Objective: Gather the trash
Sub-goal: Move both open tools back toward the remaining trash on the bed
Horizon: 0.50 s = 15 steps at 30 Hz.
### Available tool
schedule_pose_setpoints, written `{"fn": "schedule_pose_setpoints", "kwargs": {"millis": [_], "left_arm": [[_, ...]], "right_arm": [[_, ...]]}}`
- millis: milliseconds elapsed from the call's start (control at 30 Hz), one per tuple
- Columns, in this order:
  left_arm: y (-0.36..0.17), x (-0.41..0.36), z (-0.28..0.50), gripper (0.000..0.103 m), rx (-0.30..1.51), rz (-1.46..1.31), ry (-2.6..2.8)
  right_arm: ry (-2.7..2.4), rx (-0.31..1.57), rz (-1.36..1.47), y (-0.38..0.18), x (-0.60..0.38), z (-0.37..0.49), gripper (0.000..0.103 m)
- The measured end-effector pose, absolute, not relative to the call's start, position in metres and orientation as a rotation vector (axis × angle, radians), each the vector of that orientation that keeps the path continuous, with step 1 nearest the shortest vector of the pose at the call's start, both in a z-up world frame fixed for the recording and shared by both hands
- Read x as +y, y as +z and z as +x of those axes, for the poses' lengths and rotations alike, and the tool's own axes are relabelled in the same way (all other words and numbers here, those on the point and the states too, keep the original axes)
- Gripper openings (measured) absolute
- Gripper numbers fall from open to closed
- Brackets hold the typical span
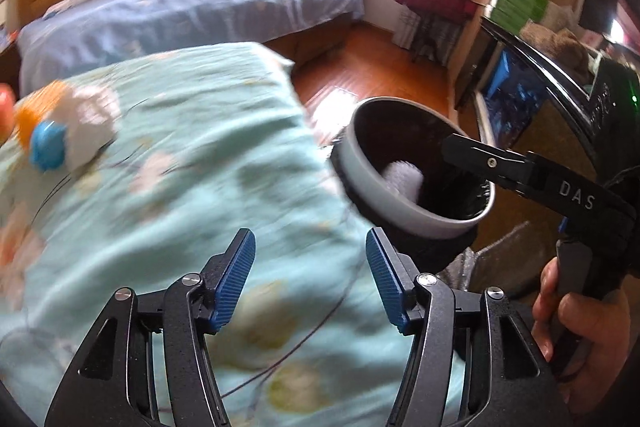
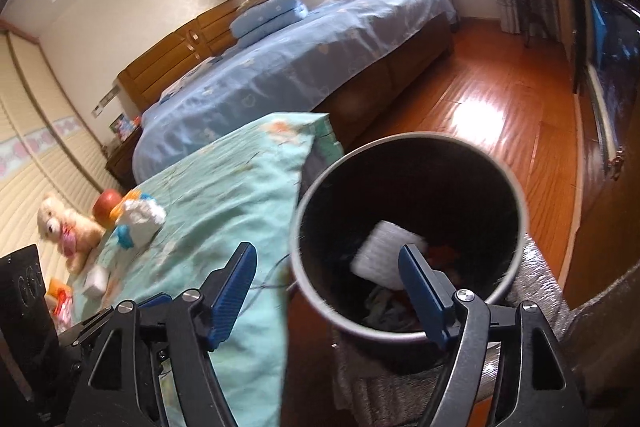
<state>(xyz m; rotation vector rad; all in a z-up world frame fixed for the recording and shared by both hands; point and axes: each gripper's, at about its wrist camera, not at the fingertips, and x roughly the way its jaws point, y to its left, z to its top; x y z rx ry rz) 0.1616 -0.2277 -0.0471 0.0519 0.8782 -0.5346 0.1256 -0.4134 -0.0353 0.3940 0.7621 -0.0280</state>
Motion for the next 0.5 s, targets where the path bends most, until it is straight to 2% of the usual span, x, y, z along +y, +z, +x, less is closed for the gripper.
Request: {"fn": "schedule_pose_setpoints", "kwargs": {"millis": [500], "left_arm": [[-0.053,-0.105,0.153,0.06,0.877,-0.108,-0.314]], "right_arm": [[0.132,0.832,0.303,-0.042,-0.316,0.142,0.088]]}}
